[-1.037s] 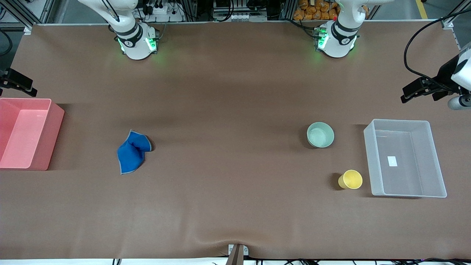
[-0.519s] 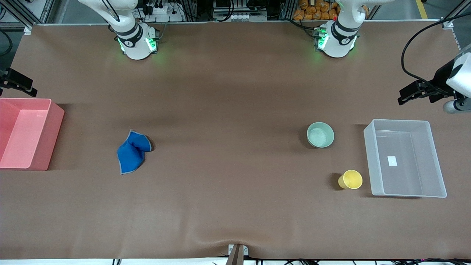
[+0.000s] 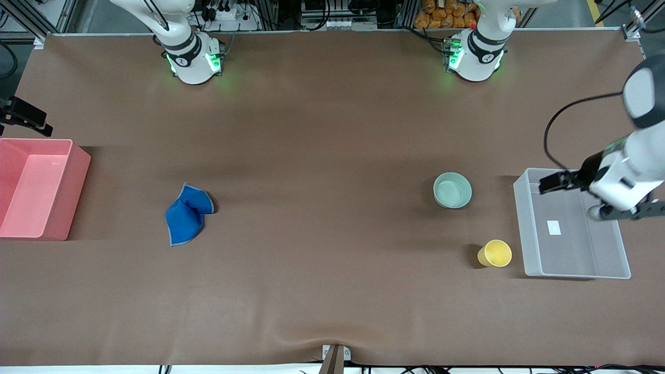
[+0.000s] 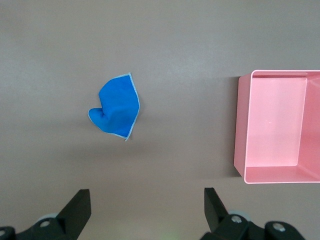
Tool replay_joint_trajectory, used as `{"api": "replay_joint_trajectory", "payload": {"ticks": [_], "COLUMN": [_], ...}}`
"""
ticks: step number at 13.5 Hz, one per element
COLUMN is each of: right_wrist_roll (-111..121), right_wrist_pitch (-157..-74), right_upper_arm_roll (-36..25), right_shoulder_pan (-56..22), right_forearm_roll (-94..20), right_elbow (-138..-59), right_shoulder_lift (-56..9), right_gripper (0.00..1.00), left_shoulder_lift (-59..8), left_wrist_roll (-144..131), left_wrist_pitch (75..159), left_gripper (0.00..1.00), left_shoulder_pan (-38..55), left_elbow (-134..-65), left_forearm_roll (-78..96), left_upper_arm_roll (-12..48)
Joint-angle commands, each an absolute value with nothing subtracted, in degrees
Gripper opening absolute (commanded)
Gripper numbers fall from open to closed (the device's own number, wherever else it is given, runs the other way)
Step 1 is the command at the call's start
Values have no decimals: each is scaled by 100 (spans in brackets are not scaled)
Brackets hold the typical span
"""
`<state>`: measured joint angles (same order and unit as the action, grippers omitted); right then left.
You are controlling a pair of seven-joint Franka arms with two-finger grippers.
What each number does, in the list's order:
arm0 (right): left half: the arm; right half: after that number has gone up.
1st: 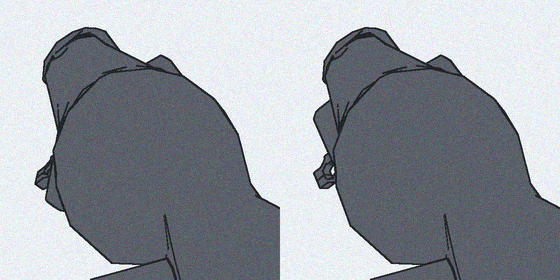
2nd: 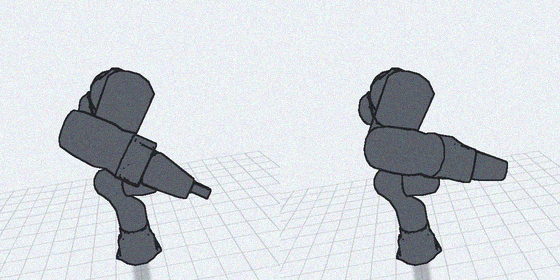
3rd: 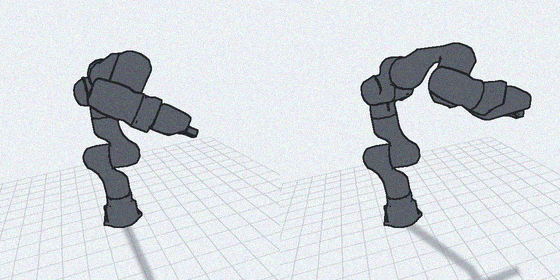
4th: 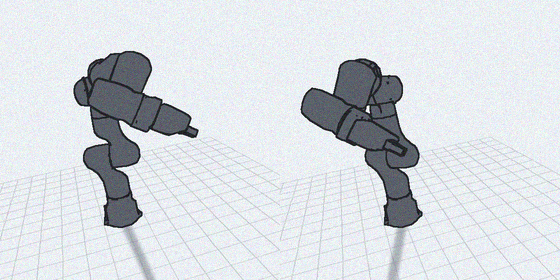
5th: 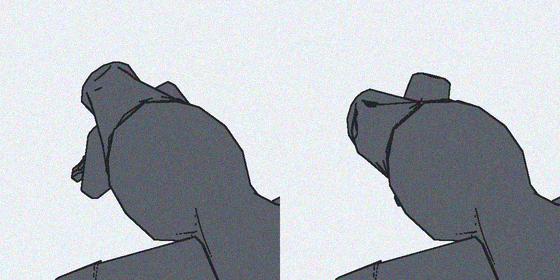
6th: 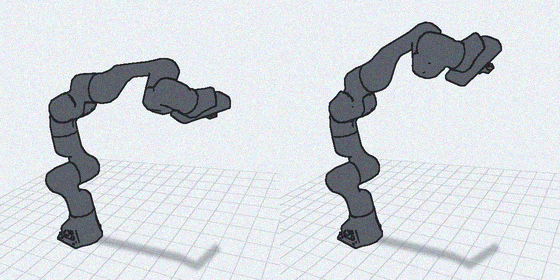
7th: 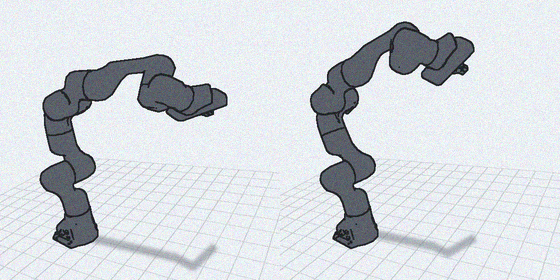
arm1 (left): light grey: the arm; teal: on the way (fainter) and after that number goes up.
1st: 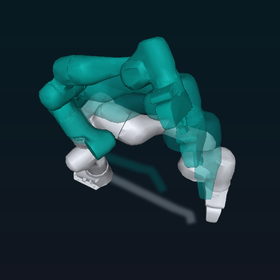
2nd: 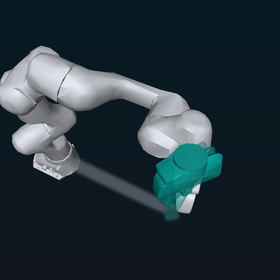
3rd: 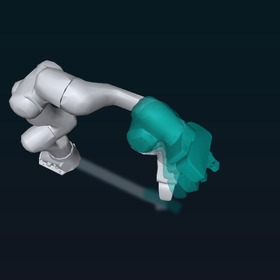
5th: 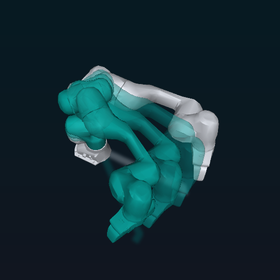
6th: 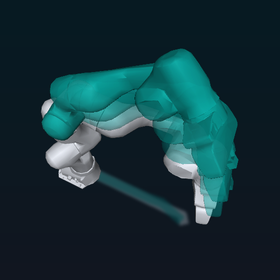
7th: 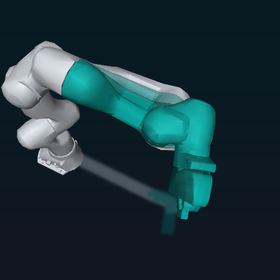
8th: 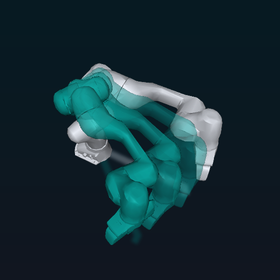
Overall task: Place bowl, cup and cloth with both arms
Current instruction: 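Reach the left gripper down over the yellow cup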
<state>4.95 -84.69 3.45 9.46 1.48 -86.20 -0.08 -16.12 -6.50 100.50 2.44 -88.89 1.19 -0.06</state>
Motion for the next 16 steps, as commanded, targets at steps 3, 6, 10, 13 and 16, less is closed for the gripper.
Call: {"api": "replay_joint_trajectory", "payload": {"ticks": [3, 6, 10, 13, 16], "right_wrist_roll": [396, 378, 334, 334, 334], "right_wrist_pitch": [-8429, -8253, -8183, -8139, -8147], "right_upper_arm_roll": [272, 211, 185, 176, 176], "right_shoulder_pan": [853, 853, 844, 826, 817], "right_forearm_roll": [141, 141, 141, 141, 141], "right_elbow": [-8684, -8684, -8684, -8684, -8684], "right_shoulder_lift": [88, 70, 62, 62, 62], "right_gripper": [100, 100, 100, 100, 100], "left_shoulder_lift": [-2441, -2934, -3391, -3638, -3770], "left_wrist_roll": [-791, -791, -1019, -1142, -1143], "left_wrist_pitch": [10555, 10774, 11538, 11952, 12146], "left_gripper": [100, 100, 100, 100, 100], "left_shoulder_pan": [448, 571, 580, 720, 747], "left_elbow": [-8430, -8139, -8121, -8121, -8112], "left_forearm_roll": [193, 176, 185, 176, 167], "left_upper_arm_roll": [0, -9, -9, -17, -9]}}
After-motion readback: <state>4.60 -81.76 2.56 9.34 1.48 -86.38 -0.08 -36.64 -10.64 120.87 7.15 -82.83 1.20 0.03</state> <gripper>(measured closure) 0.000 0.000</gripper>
